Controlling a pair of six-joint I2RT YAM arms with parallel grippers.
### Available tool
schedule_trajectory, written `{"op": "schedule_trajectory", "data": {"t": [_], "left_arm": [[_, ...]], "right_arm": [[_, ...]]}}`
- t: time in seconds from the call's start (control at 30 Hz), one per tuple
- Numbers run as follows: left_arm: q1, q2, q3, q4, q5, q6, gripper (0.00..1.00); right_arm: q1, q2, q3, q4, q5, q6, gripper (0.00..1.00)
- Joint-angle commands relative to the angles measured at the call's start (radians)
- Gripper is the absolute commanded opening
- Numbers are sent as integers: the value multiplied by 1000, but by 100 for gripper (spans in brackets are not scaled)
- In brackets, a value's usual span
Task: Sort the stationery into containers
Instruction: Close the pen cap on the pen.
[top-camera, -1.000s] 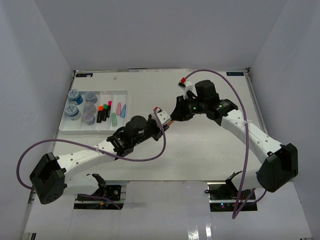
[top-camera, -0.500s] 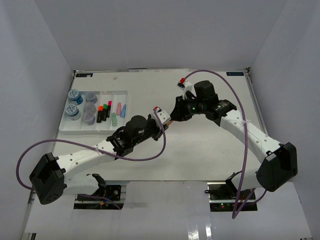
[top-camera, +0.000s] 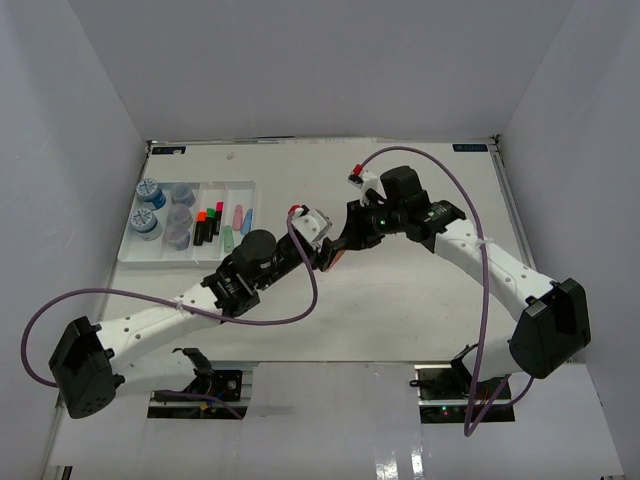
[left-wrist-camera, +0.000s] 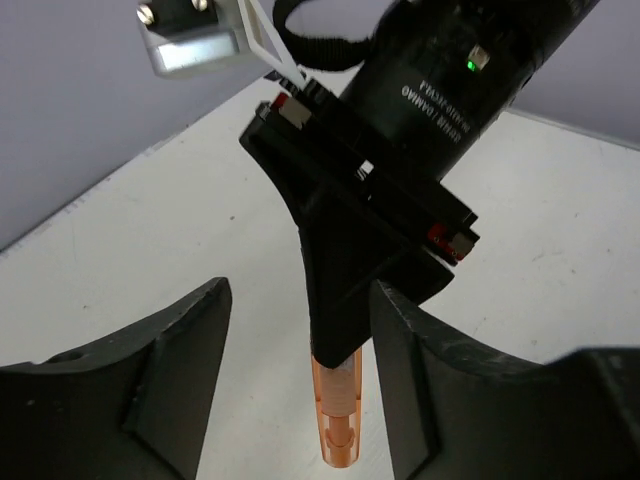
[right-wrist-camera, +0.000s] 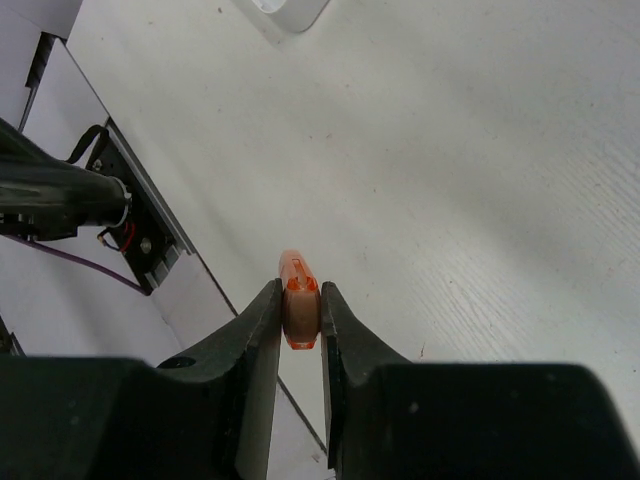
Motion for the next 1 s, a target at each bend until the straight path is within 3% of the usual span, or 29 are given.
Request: {"op": "schedule_trajectory", "data": {"t": [0.0,0.33,0.5,0.97], "left_arm": [[-4,-49,15,46,8,-8,70],[-4,-145,-80,-73,-17,-40,91],[-4,-138,-86,-130,-35,-41,93],[-4,100,47,-93,-37,8,90]], "right_arm": [[-5,-11,5,-10,17,-12,8],[-67,-30,31,-11,2,-21,8],[-70,-36,47,-11,-32,-26,8],[-68,-72,42,10,-87,-15,8]]}}
